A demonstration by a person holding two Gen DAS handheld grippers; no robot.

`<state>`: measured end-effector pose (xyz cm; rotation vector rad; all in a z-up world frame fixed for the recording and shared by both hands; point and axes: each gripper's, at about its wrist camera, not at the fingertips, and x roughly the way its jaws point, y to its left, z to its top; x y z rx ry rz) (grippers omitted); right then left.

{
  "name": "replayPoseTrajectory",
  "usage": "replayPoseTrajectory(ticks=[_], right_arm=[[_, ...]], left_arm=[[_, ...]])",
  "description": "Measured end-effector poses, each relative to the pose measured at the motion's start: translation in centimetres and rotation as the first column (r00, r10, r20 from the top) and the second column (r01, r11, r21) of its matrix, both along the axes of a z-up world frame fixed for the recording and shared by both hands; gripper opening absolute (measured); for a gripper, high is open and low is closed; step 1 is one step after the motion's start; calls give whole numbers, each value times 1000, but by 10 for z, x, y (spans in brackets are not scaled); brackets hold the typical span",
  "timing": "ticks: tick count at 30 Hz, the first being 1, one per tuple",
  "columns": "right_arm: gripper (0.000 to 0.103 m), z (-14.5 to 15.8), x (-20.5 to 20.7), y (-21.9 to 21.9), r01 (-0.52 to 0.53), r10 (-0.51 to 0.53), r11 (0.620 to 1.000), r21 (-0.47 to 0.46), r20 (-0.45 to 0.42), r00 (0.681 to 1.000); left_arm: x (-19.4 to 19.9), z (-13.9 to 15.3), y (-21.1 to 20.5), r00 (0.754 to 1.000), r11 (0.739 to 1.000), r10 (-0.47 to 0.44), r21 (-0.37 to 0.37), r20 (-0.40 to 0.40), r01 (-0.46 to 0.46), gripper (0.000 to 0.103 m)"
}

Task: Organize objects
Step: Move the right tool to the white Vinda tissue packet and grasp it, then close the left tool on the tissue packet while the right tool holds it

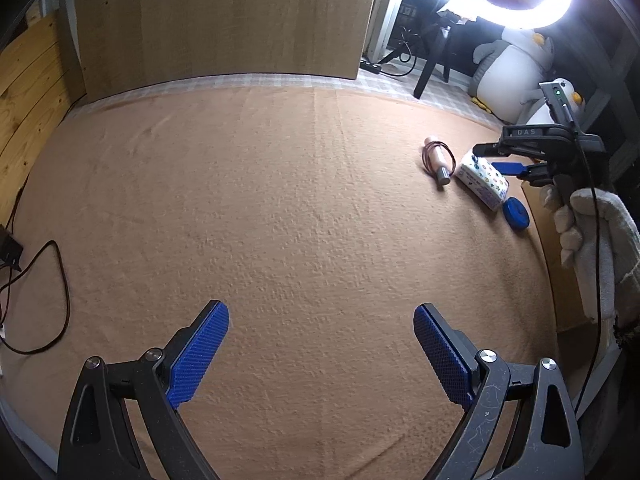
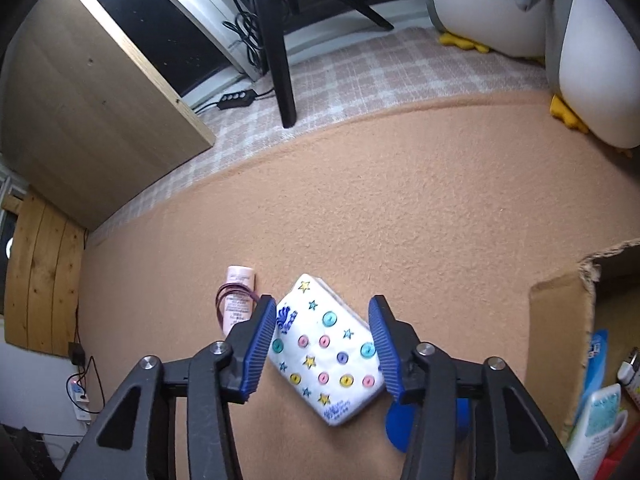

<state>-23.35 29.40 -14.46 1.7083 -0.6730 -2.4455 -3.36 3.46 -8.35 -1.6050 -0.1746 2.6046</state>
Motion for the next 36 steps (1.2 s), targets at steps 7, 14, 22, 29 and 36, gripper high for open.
replayPoseTrajectory(ticks=[7,14,22,29,36], right_arm=[[33,-5,7,-10,-32,33,999,-23,18,999],[32,-6,29,-24,-80,81,996,-33,25,996],[31,-9,63,-46,-140,142,988,-63,26,990],[30,-8,93,-71,-244,247,967,-67,35,968],[30,-7,118,-92,-330,335,939,-95,39,941]], left_arm=[[-2,1,-3,1000,1000,8,13,-1,-8,96],[-4,2,5,1000,1000,-9,27,-4,9,96],[-9,0,19,1000,998,-31,50,-3,31,96],[-10,-6,33,998,995,-68,70,2,68,96],[-10,-20,51,989,984,-141,117,34,136,96]])
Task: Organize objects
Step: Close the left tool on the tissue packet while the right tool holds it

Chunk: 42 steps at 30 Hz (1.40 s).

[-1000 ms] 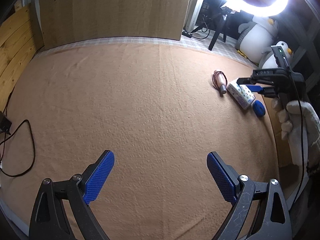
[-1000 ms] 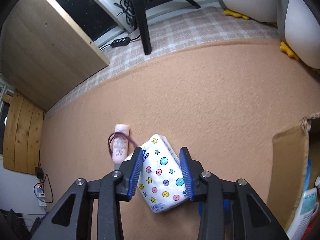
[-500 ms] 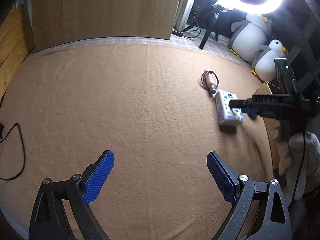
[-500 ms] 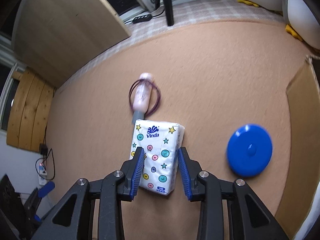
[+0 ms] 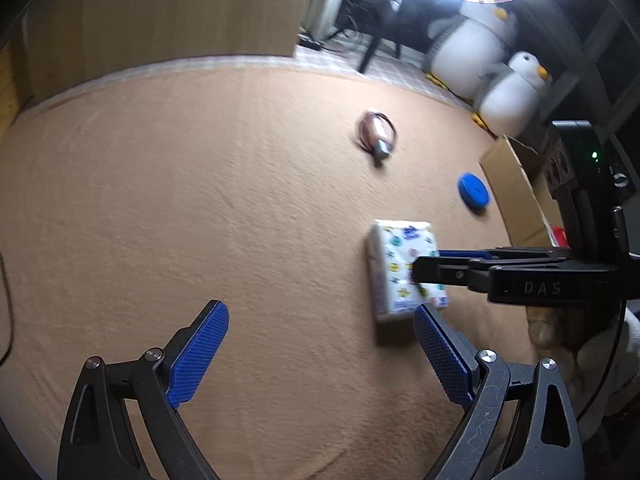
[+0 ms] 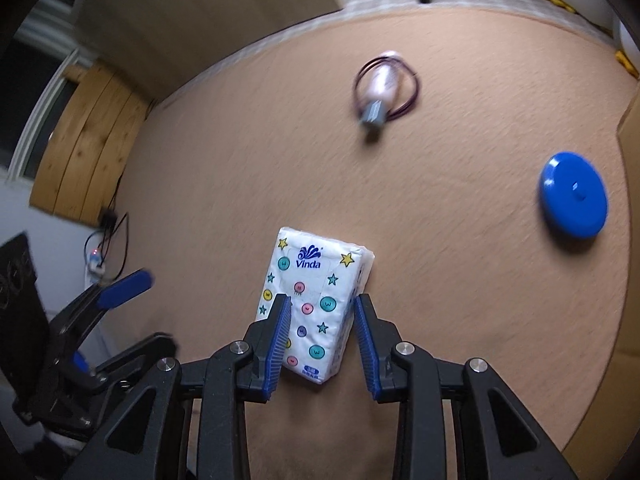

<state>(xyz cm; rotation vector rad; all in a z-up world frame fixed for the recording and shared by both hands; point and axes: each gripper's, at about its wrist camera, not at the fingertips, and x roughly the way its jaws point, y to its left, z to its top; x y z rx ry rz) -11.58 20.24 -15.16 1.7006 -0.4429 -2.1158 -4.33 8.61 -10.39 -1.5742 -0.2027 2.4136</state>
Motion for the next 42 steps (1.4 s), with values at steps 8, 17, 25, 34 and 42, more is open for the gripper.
replayPoseTrajectory(ticks=[8,17,25,34,42], right_arm=[[46,3,9,21,101,-99,993,-66,30,995],[46,3,9,21,93,-88,991,-95,55,995],[46,1,8,15,94,-89,993,-77,65,994],[38,1,8,4,63,-58,996,-71,64,996],[37,2,10,-3,59,-56,997,-55,54,997]], left_arm=[[-9,-13,32,995,995,-101,15,20,101,96],[-23,-29,45,989,989,-134,78,64,129,90],[-27,-33,54,985,986,-157,76,78,151,78],[-26,-33,65,976,978,-201,81,83,194,61],[-22,-27,69,976,977,-208,59,65,204,60]])
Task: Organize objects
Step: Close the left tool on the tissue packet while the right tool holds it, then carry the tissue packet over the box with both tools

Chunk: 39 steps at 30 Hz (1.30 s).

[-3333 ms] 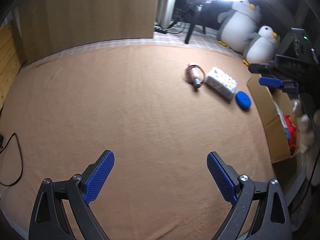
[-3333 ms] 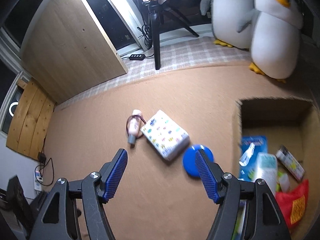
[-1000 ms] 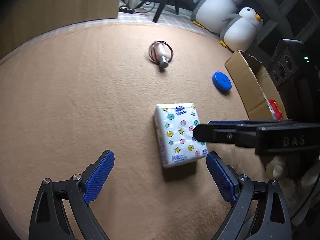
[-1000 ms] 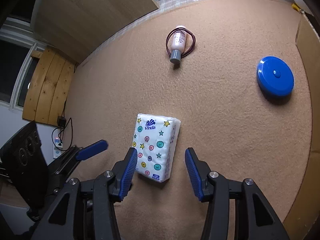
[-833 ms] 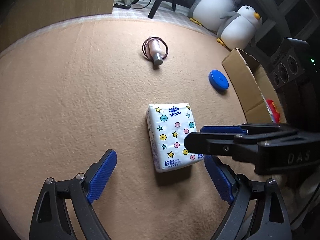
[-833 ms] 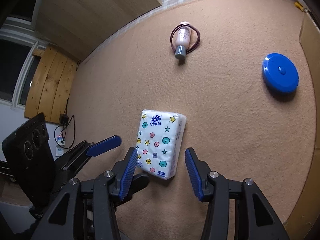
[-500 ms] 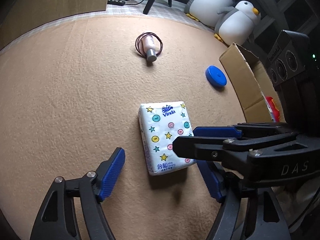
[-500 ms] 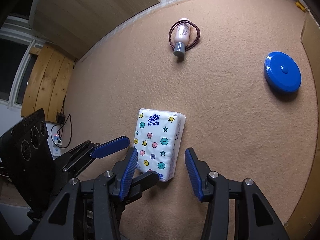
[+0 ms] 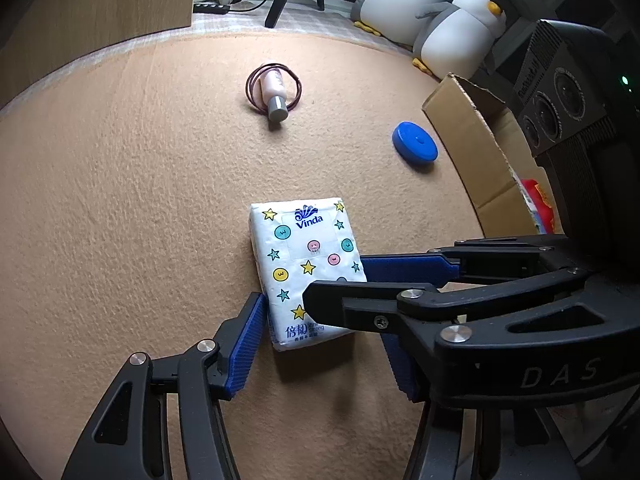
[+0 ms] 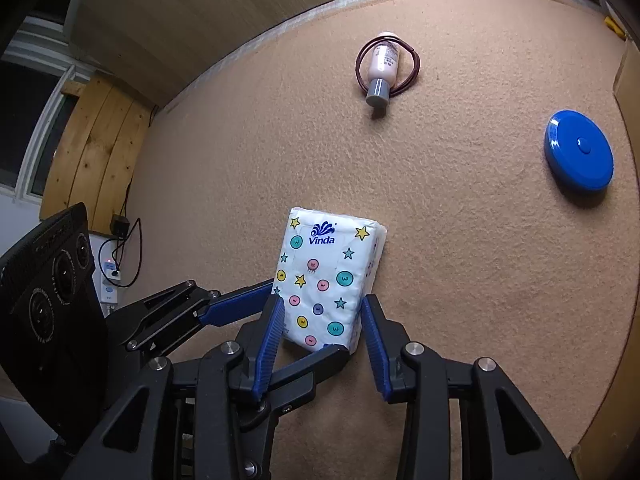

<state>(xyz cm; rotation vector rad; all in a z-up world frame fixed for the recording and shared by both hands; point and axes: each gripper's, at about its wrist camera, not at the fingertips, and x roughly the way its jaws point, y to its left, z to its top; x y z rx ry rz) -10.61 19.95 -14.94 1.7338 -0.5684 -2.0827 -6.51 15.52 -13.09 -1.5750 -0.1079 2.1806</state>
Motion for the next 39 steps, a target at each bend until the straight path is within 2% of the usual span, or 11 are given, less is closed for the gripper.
replayPoseTrajectory(ticks=[8,18,30,39], right_arm=[[37,14,3,5,11,-11,1000,10,-32,999],[37,46,10,32,45,-43,999,21,-100,994],[37,84,23,83,135,-123,989,59,-182,976],[37,95,39,138,228,-207,970,86,-208,956]], left_arm=[[3,20,8,999,1000,-12,0,-48,12,60],[1,53,33,992,999,-44,4,-119,45,60],[-8,87,98,973,990,-128,27,-194,135,60],[-13,91,160,956,975,-202,51,-211,218,60]])
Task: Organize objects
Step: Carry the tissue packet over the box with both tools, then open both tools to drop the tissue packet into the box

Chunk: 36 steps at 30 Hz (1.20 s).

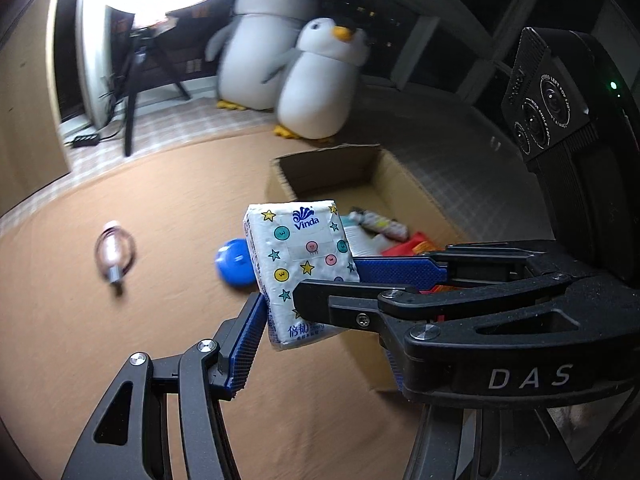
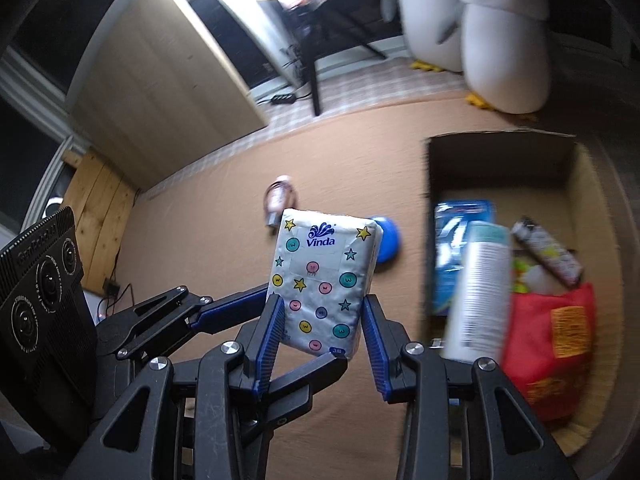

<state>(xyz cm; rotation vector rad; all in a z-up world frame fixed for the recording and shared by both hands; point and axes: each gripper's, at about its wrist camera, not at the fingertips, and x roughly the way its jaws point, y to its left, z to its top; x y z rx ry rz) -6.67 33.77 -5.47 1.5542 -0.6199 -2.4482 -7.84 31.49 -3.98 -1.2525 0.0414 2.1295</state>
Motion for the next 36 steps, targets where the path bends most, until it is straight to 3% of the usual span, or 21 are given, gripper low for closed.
replayPoseTrajectory(ticks=[9,19,22,26,28,36], right_arm=[[37,-1,12,56,96,-96,995,22,-10,995],[37,-12,24,88,150,-151,988,27,5,989],[37,-13,26,91,158,-158,987,29,9,987],[40,-15,27,92,166,-167,985,41,17,986],[44,-15,28,92,176,-177,983,50,15,984],[44,-15,27,87,185,-185,982,24,10,983]], left_arm=[[-6,-7,59,998,997,-70,17,6,70,60],[-8,-19,92,994,995,-104,14,22,103,60],[-9,-22,94,994,994,-111,5,23,111,61],[-9,-23,91,994,994,-111,-13,17,111,73],[-10,-23,86,995,995,-98,-10,20,99,73],[-16,-24,46,999,999,-29,-14,22,29,73]])
